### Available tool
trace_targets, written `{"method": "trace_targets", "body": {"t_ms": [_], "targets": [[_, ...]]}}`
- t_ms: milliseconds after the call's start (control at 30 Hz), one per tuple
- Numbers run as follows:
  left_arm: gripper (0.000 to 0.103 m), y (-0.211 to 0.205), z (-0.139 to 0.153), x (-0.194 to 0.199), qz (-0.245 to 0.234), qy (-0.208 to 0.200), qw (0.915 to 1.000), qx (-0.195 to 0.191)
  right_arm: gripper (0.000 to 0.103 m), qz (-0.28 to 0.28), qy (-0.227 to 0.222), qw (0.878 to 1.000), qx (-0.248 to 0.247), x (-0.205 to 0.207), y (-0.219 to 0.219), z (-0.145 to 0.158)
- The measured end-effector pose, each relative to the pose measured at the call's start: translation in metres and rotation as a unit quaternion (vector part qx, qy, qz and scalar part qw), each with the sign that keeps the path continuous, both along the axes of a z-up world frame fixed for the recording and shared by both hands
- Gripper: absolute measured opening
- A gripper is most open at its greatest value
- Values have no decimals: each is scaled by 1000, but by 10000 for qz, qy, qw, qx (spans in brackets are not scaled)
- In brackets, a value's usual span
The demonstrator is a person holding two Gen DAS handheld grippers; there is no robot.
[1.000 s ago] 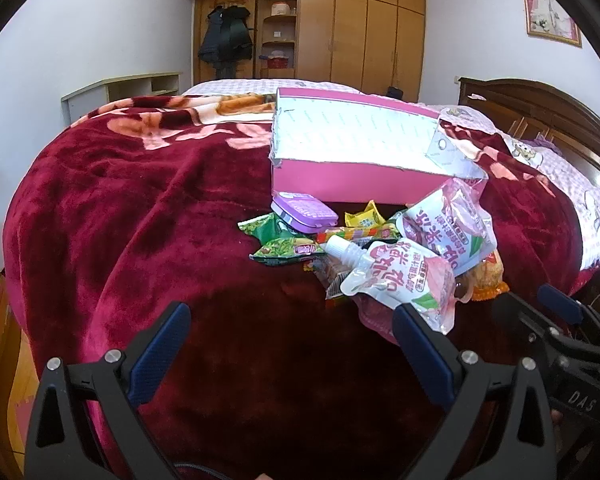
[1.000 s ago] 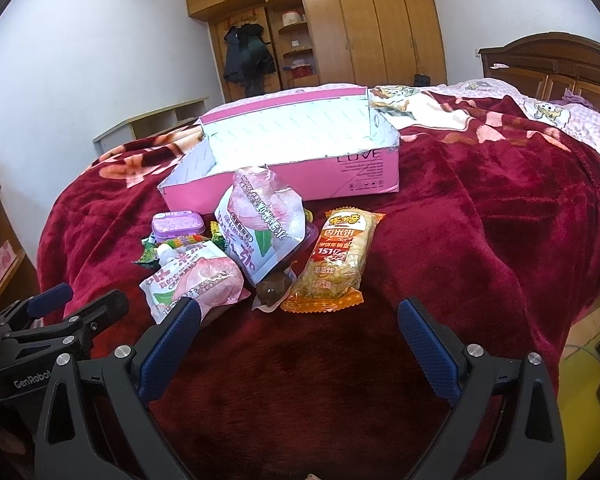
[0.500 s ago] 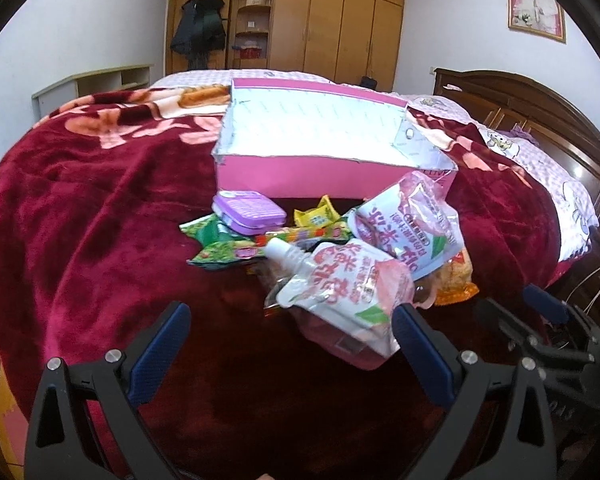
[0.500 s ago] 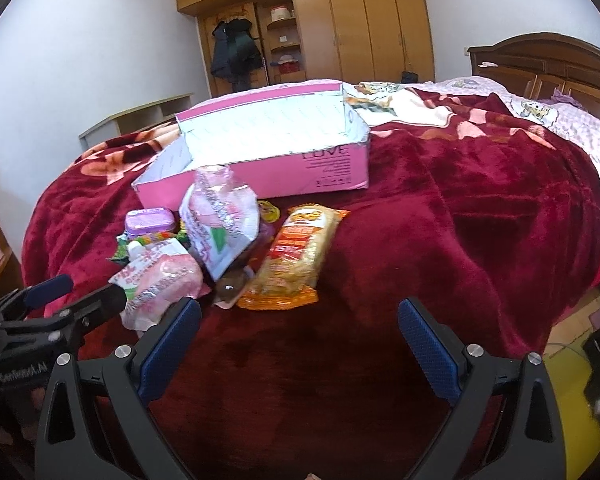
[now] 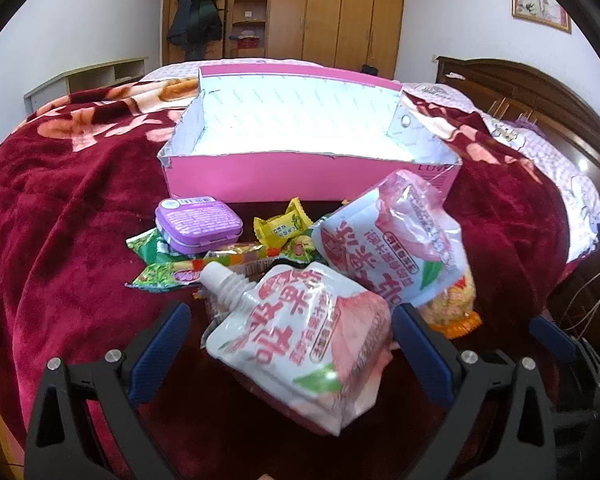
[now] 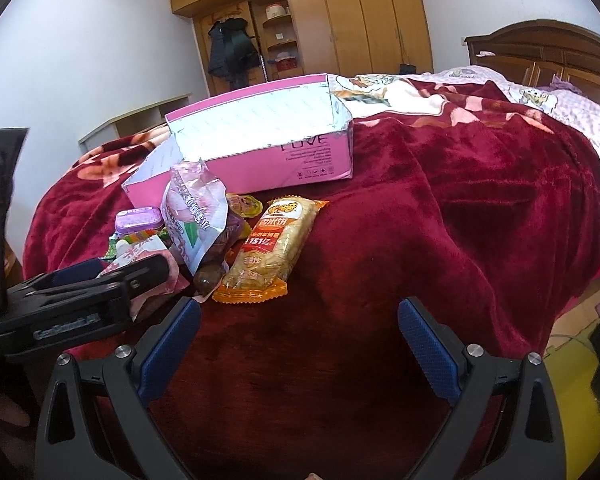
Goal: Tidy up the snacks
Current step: 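Grasp the pink juice pouch with the left tool while the right tool grasps the rice cracker bar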
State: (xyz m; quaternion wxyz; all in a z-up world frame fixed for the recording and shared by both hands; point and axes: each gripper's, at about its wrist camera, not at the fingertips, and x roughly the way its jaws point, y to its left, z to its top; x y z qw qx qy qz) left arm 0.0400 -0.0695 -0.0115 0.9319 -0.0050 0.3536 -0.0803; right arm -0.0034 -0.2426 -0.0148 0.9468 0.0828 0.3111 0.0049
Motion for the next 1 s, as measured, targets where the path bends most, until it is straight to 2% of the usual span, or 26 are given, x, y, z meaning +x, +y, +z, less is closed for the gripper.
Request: {"method": "trace_targets", "body": {"t_ms": [133,300,467,567,700,800,867,1000], "targets": [[102,-4,-7,5,1,52,10000,47,101,11,-18,10000,59,-1,-3,-1],[102,5,-10,-1,-99,26,9999,-77,101,10,-20,9999,98,0,-4,-1],[94,19,-10,-8,-20,-113,9999,13,101,10,3,10000,67,0,-2,-2],[89,32,-11,-10,64,-121,9999,-60,101,6,32,10000,24,2,0,-3],[89,48,-16,-6,257,-101,9995,-142,101,55,75,9999,-38,7,5,-3],[89,54,-21,-2,245,54,9992,-315,101,156,79,9998,-127,14,11,-2],[90,53,-22,-2,228,2,9994,-275,101,201,71,9996,-186,19,14,-2],[89,50,-25,-3,163,-47,9997,-150,89,129,172,9996,-189,36,13,-4]]}}
